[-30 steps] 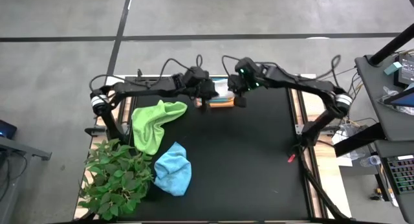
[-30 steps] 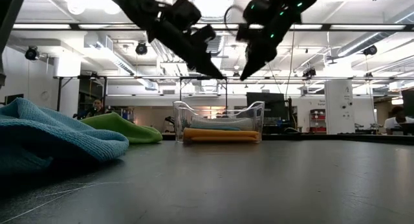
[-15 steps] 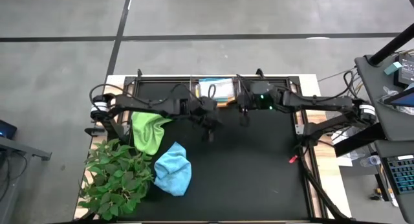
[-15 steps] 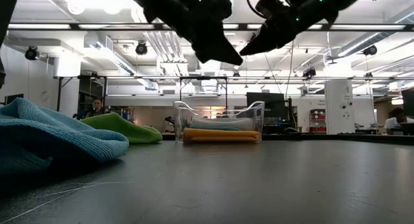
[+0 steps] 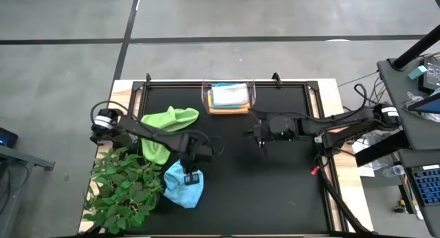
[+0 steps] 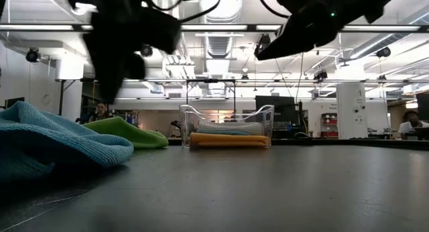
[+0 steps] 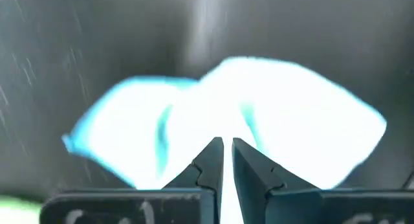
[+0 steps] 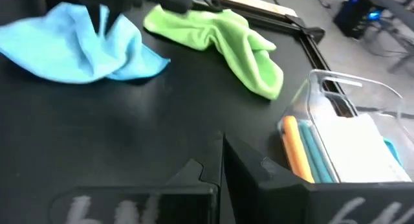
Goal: Fold microfiber towels
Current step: Fold the blue microfiber cloth
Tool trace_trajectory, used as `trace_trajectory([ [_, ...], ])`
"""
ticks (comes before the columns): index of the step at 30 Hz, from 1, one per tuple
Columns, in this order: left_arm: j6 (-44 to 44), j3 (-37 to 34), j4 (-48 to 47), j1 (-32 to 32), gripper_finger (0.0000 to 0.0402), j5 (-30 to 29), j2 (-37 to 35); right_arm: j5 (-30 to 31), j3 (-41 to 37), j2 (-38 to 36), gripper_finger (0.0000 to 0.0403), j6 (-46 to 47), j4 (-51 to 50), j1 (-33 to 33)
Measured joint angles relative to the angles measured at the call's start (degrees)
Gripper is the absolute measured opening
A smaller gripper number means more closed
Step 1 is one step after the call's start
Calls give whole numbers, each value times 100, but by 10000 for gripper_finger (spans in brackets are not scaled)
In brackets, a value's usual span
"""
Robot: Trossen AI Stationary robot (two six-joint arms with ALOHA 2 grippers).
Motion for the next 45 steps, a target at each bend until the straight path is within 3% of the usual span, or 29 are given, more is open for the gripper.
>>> trace_trajectory([
  [2,-336,0,-159,-205,17,-4,0,229,-32,0,9,53,13,260],
  [6,-163,-4,-151,-573,31,-169,31,283,-48,2,9,68,46,598],
  [12,-23,-80,-92,-952,96,-758,33,290,-48,2,9,122,43,698],
  [17,90,-553,893,-1095,155,-1192,35,296,-89,7,9,282,48,695],
  [22,87,-968,1358,-1081,174,-1502,66,296,-148,9,9,338,41,698],
  [28,352,-1175,1488,-1076,146,-1781,66,296,-157,9,9,331,177,695],
  [35,778,-1171,1538,-1022,18,-1697,118,296,-163,9,9,326,209,695],
  [38,1095,-1128,1746,-986,9,-1997,28,296,-205,9,9,326,272,695],
  [42,2213,-1114,3012,-925,2,-2628,-230,292,-442,9,9,326,608,695],
  [45,3138,-1171,4357,-772,1,-2786,-390,288,-733,15,9,246,1186,734],
])
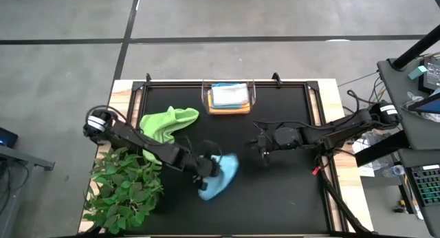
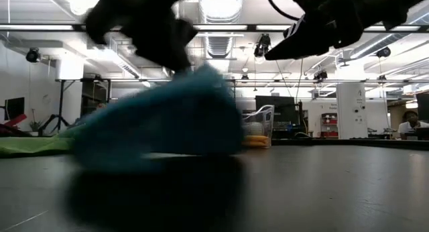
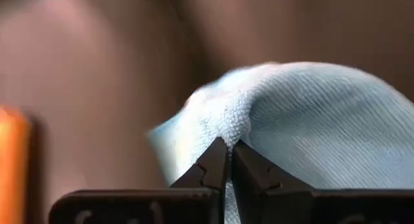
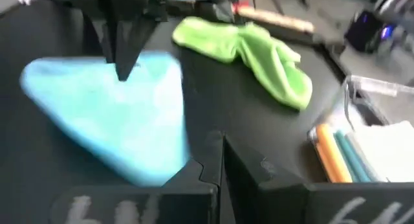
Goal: Fold microfiber towels
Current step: Fold the blue microfiber cloth
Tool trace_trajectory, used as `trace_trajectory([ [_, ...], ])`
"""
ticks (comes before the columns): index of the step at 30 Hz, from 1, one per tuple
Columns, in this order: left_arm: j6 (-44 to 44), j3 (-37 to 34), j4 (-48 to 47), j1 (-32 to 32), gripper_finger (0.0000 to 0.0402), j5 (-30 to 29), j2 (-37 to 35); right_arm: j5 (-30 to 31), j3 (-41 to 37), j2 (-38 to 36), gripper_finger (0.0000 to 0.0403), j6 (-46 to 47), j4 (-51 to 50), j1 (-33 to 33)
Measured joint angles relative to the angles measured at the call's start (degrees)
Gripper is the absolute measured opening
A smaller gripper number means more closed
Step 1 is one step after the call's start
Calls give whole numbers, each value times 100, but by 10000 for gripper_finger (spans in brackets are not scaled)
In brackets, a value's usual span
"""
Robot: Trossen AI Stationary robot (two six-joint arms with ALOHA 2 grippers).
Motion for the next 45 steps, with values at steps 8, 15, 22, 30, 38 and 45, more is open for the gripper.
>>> trace_trajectory([
  [8,1210,-38,1733,509,1,-13,-109,-43,-617,-2,9,-823,1524,406],
  [15,1358,-62,1800,750,0,100,-107,-23,-412,-140,26,-364,1315,528],
  [22,1641,-68,1915,778,0,174,-107,330,322,-542,104,-456,-1201,648],
  [30,1609,-74,2069,781,0,186,-107,174,708,-580,155,483,-3245,648],
  [38,1594,-77,2177,781,0,201,-107,642,212,-287,138,406,-1622,646],
  [45,1586,-77,2214,781,0,199,-107,948,174,-73,40,50,-1326,645],
])
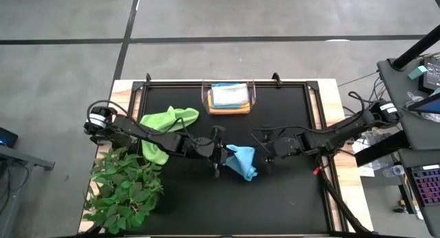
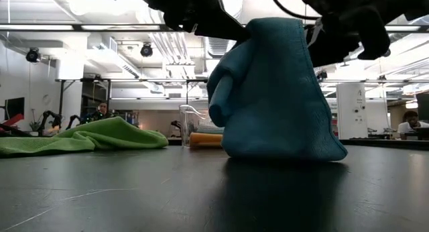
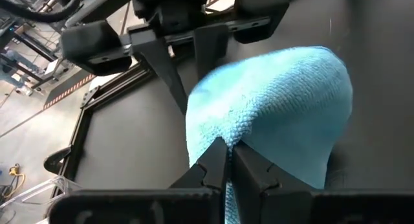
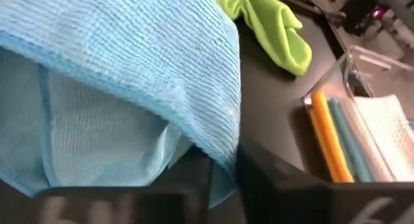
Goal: Fold microfiber towels
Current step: Fold the blue microfiber cloth
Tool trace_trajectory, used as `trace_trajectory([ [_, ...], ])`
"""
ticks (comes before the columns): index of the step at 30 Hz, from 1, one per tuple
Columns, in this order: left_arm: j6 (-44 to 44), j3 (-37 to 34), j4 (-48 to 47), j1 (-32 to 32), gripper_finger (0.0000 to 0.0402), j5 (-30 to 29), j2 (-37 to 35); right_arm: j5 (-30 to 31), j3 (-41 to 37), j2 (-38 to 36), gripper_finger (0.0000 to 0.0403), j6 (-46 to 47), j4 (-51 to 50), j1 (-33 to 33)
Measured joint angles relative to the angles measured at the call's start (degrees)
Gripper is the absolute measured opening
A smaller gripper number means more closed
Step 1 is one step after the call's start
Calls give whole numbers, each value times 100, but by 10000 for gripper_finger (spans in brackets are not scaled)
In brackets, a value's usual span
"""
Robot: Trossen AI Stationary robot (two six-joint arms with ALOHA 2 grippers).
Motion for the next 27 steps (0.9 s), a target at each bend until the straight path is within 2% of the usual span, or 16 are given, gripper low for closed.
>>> trace_trajectory([
  [2,-17,0,1,0,0,0,0,-8,28,-19,19,-130,-32,2],
  [6,-463,-2,60,78,0,-22,0,-1,223,-123,10,-461,-133,2],
  [9,-588,-2,14,155,9,-41,0,4,643,-202,9,-527,-792,0],
  [21,-411,-4,-10,472,148,-74,-11,99,3672,169,8,561,-5727,-216],
  [27,-428,-4,15,639,174,-78,-22,103,5092,634,8,1608,-7967,-659],
])
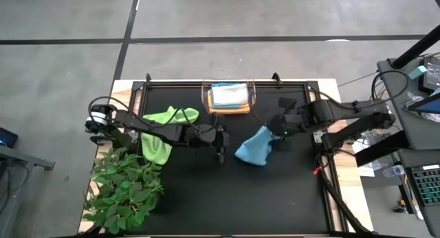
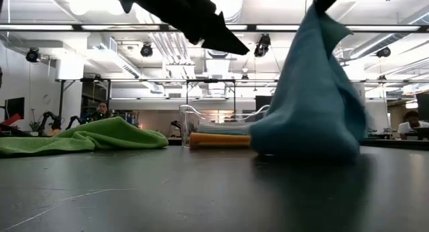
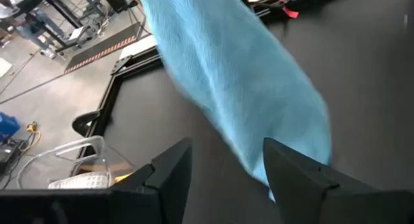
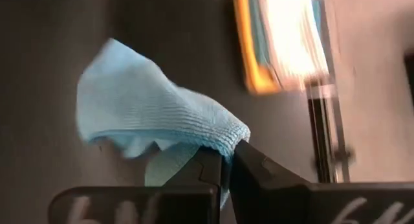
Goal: Fold microfiber towels
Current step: Fold the blue microfiber cloth
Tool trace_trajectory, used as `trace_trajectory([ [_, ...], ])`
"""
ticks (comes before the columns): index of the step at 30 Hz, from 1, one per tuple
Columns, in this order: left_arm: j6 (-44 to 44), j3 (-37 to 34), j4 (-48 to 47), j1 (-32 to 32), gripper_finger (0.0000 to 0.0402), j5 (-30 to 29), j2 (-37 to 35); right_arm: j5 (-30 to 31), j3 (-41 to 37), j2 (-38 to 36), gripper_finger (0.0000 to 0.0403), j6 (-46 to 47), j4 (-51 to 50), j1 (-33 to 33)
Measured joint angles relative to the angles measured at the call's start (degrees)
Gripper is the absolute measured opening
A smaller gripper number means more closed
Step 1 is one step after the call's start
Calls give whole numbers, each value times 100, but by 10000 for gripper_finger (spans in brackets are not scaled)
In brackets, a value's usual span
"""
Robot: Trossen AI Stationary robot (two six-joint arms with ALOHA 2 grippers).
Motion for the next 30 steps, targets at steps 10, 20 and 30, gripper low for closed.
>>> trace_trajectory([
  [10,-98,-7,1203,24,176,-1,41,-490,1053,595,8,1323,-1345,-788],
  [20,-667,55,4002,113,176,-189,673,-739,2152,1379,8,1096,-1189,-1071],
  [30,-797,210,3418,152,176,-1177,1262,-1325,3687,2302,8,600,-1258,-1066],
])
